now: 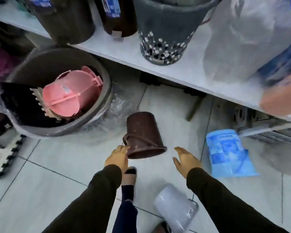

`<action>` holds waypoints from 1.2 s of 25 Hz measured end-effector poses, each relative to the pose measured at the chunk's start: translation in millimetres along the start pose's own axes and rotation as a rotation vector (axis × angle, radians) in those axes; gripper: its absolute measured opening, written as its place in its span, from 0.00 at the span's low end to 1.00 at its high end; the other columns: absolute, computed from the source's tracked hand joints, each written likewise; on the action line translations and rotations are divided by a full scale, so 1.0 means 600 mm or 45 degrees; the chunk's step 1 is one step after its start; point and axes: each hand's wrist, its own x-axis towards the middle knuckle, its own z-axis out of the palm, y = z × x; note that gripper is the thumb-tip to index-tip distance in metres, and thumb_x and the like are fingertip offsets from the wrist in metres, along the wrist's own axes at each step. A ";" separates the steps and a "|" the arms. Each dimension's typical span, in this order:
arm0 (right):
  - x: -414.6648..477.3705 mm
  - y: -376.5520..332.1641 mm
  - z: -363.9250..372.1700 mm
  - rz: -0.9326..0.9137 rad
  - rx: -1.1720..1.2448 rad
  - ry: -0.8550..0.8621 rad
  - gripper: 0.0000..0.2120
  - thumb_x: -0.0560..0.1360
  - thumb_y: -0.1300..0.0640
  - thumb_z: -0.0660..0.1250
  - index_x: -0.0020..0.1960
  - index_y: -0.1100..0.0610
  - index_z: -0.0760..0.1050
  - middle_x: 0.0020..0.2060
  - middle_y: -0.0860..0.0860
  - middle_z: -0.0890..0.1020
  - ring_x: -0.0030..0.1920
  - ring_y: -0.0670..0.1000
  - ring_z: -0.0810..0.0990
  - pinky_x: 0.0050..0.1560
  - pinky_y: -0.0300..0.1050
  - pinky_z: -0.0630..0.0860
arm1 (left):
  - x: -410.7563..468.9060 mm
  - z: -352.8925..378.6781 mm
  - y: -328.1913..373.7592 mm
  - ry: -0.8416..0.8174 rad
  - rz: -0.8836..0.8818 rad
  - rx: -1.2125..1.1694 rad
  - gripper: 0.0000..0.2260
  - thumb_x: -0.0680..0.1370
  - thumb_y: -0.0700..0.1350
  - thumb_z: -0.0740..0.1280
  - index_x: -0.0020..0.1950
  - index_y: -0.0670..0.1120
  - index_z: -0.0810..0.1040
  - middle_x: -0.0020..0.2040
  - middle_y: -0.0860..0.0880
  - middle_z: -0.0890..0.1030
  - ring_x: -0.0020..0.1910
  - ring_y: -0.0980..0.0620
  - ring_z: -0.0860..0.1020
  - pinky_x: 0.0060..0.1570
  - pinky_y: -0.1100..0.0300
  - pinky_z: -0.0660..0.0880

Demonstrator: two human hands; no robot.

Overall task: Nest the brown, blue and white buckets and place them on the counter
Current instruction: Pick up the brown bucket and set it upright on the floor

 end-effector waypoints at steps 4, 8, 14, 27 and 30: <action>0.139 0.029 0.098 0.059 0.016 -0.054 0.24 0.82 0.53 0.60 0.76 0.56 0.65 0.73 0.54 0.73 0.70 0.56 0.73 0.70 0.48 0.70 | 0.124 0.136 -0.055 -0.095 -0.225 -0.116 0.24 0.78 0.42 0.61 0.74 0.47 0.63 0.71 0.43 0.69 0.65 0.40 0.74 0.63 0.48 0.74; 0.249 0.039 0.204 -0.022 0.141 -0.078 0.24 0.78 0.57 0.66 0.73 0.52 0.67 0.67 0.54 0.78 0.64 0.58 0.78 0.66 0.52 0.75 | 0.212 0.260 -0.111 -0.146 -0.314 -0.148 0.23 0.79 0.43 0.62 0.74 0.45 0.65 0.70 0.42 0.73 0.67 0.41 0.73 0.64 0.50 0.72; 0.280 0.056 0.225 0.009 0.474 0.217 0.11 0.77 0.56 0.68 0.59 0.53 0.75 0.52 0.53 0.85 0.51 0.56 0.84 0.55 0.50 0.80 | 0.247 0.265 -0.135 0.123 -0.241 -0.350 0.09 0.76 0.43 0.64 0.55 0.51 0.76 0.51 0.46 0.83 0.51 0.40 0.81 0.46 0.55 0.76; 0.367 0.088 0.084 0.567 1.215 0.307 0.13 0.80 0.57 0.66 0.63 0.60 0.76 0.55 0.60 0.83 0.47 0.61 0.84 0.49 0.62 0.84 | 0.384 0.128 -0.020 0.189 -0.174 -0.697 0.37 0.72 0.37 0.69 0.78 0.52 0.57 0.69 0.39 0.72 0.66 0.36 0.73 0.68 0.45 0.71; 0.369 0.100 0.097 0.689 1.309 0.193 0.18 0.79 0.58 0.67 0.67 0.62 0.73 0.57 0.63 0.82 0.49 0.64 0.85 0.48 0.62 0.84 | 0.397 0.126 0.000 0.221 -0.165 -0.589 0.38 0.74 0.37 0.69 0.79 0.49 0.54 0.72 0.39 0.68 0.67 0.35 0.71 0.68 0.46 0.69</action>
